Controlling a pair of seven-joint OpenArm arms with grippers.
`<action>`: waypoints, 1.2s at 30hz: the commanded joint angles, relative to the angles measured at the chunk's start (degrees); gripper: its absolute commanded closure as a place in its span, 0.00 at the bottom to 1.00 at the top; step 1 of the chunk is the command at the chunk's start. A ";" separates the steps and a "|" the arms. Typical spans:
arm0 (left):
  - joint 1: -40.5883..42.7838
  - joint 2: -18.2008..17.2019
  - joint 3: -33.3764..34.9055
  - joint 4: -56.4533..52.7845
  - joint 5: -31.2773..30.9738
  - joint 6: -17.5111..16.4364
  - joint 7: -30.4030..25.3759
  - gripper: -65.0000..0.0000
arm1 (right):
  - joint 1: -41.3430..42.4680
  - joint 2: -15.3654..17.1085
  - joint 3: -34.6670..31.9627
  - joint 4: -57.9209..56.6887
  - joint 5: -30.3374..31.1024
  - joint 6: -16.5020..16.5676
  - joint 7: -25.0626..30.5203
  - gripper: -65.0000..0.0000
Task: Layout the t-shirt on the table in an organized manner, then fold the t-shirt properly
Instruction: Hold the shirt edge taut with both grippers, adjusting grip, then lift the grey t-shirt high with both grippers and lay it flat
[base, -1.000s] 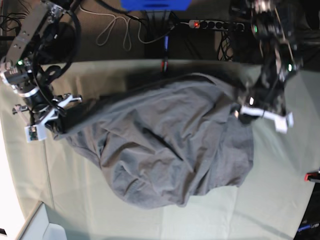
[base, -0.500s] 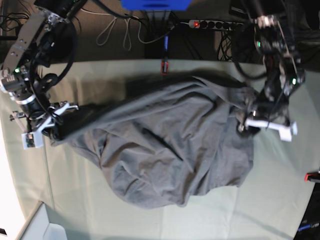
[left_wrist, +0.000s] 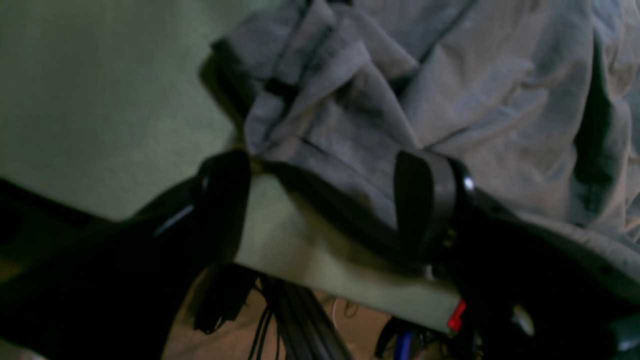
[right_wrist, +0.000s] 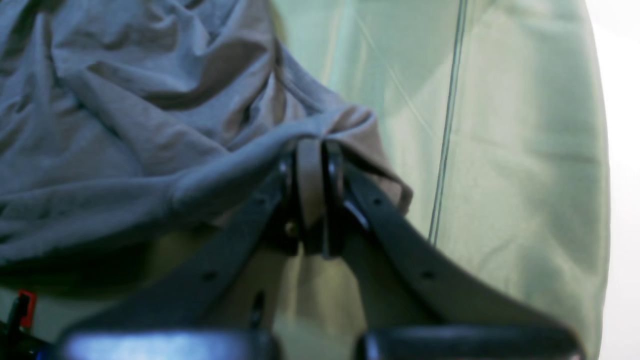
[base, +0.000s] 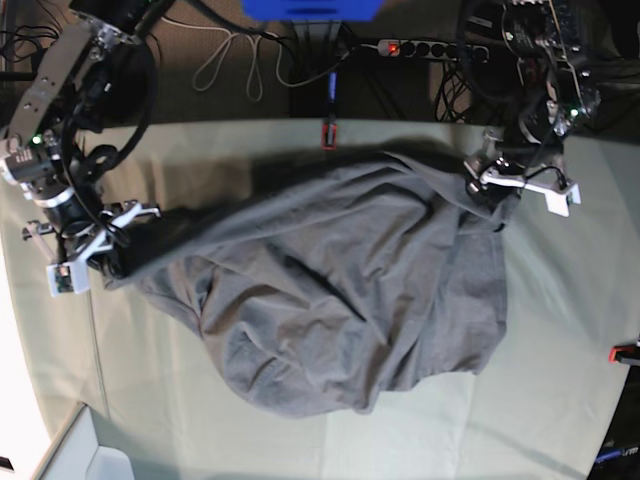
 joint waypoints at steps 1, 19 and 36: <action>0.59 -0.33 -1.05 1.16 -0.49 -0.07 -0.62 0.33 | 0.40 0.17 0.10 0.90 1.06 0.82 1.48 1.00; -3.28 -0.77 -3.95 -5.17 -0.40 -0.25 -0.62 0.33 | -0.04 0.26 0.19 -3.32 1.06 0.82 1.65 1.00; -5.39 -1.03 -3.95 -8.95 -0.75 -0.43 -0.62 0.80 | -0.04 0.52 0.37 -3.32 1.06 0.82 1.74 1.00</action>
